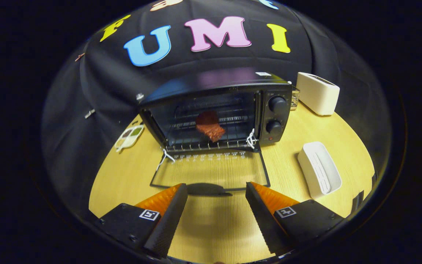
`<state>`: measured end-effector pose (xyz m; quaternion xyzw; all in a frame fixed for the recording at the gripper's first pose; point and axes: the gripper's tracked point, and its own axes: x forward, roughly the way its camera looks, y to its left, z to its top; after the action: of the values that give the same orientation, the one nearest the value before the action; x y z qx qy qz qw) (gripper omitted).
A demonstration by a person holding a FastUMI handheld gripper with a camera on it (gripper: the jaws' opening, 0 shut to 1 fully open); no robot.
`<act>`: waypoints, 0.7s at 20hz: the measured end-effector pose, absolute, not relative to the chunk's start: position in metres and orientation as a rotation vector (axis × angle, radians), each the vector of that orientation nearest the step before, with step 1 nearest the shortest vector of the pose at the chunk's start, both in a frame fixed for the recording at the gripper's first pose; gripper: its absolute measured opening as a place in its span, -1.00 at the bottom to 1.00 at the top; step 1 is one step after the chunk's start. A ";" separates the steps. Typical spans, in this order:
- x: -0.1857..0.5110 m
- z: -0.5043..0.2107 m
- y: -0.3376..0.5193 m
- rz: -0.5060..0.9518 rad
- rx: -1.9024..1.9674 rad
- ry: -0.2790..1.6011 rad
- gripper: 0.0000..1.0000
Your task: Open the toaster oven, put the food inside, and close the toaster oven door.
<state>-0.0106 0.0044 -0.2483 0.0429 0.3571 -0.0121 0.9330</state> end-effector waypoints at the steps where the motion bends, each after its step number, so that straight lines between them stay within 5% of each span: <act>1: -0.016 -0.254 0.005 -0.015 0.070 0.752 0.97; 14: -0.018 -0.332 0.010 -0.014 -0.025 0.910 0.98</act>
<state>-0.0184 0.0096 -0.3319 -0.0122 0.4396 -0.0067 0.8981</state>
